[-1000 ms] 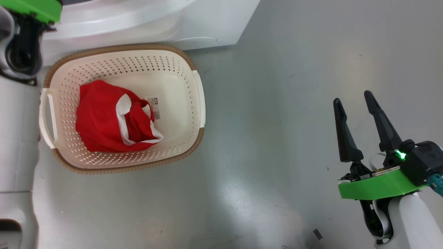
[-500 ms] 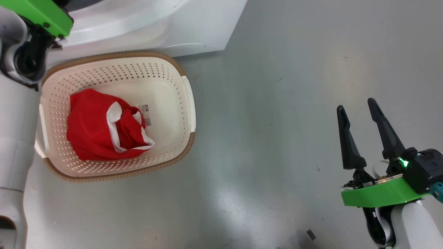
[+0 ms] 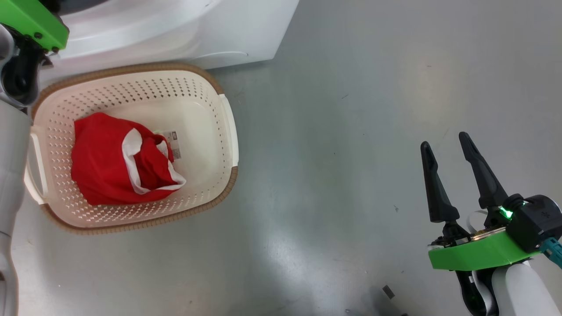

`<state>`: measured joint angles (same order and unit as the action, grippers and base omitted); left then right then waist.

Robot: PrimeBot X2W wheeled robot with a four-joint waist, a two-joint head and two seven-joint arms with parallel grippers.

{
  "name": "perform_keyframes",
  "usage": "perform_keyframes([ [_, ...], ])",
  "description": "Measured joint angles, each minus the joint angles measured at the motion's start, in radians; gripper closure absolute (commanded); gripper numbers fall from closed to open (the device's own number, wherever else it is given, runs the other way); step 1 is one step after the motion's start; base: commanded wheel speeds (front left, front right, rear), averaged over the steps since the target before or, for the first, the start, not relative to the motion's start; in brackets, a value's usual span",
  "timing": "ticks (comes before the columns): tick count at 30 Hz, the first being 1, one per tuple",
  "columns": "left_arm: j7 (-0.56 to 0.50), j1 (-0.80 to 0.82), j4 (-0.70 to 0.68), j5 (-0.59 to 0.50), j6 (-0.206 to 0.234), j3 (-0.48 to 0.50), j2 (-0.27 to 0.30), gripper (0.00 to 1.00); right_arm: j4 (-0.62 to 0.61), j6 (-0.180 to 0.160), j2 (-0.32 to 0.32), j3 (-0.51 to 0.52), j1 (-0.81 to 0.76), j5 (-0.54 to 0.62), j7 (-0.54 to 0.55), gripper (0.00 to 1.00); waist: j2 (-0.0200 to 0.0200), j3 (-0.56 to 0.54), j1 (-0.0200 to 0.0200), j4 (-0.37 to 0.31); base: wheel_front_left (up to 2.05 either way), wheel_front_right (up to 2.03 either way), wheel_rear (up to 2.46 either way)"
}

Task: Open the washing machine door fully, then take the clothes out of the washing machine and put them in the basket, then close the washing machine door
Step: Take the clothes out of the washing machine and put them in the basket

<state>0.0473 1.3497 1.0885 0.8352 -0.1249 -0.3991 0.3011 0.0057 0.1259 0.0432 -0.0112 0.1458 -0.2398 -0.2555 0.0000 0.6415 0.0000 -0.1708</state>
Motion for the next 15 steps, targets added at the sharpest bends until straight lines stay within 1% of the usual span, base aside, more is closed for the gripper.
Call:
perform_keyframes([
  [6, 0.009, 0.021, 0.044, -0.002, 0.0, -0.022, -0.01, 0.0, -0.004, 0.0, 0.0, 0.0, -0.004, -0.007, 0.0, 0.0, 0.0, 0.019, 0.0, -0.003, 0.0, 0.0, 0.0],
  [15, 0.007, 0.043, 0.047, 0.01, 0.0, -0.07, -0.019, 0.0, -0.004, 0.0, 0.0, 0.0, -0.004, -0.017, 0.0, 0.0, 0.0, 0.038, 0.0, -0.007, 0.0, 0.0, 0.0],
])
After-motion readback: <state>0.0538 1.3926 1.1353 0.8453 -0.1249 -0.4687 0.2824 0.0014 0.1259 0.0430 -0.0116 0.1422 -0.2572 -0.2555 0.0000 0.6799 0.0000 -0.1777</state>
